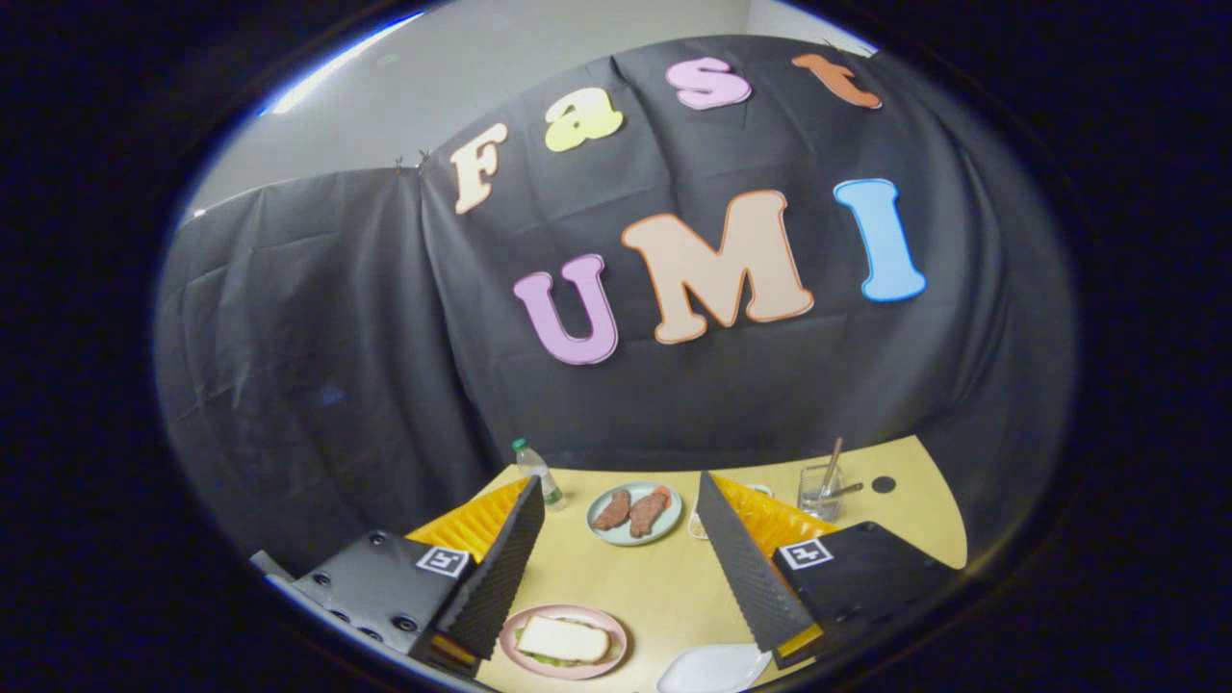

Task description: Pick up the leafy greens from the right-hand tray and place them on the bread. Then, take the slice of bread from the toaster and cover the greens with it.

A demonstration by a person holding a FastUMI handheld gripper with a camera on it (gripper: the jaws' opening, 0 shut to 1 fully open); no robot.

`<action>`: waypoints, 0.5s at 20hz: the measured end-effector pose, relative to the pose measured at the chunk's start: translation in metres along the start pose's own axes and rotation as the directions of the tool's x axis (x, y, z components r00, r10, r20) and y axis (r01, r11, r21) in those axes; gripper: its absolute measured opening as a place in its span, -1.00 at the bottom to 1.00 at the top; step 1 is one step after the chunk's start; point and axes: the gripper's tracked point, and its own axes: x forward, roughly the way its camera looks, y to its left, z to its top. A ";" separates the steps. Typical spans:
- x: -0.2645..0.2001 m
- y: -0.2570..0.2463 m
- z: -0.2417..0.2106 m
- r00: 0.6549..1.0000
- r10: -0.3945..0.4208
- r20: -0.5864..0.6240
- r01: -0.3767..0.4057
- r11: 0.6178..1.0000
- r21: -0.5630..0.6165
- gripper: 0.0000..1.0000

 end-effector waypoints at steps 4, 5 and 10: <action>-0.021 -0.017 0.022 0.995 -0.060 0.074 0.060 0.998 -0.002 1.00; -0.026 -0.026 0.026 0.992 -0.090 0.092 0.093 0.995 -0.021 1.00; -0.058 -0.037 0.021 0.977 -0.170 0.132 0.180 0.981 -0.068 1.00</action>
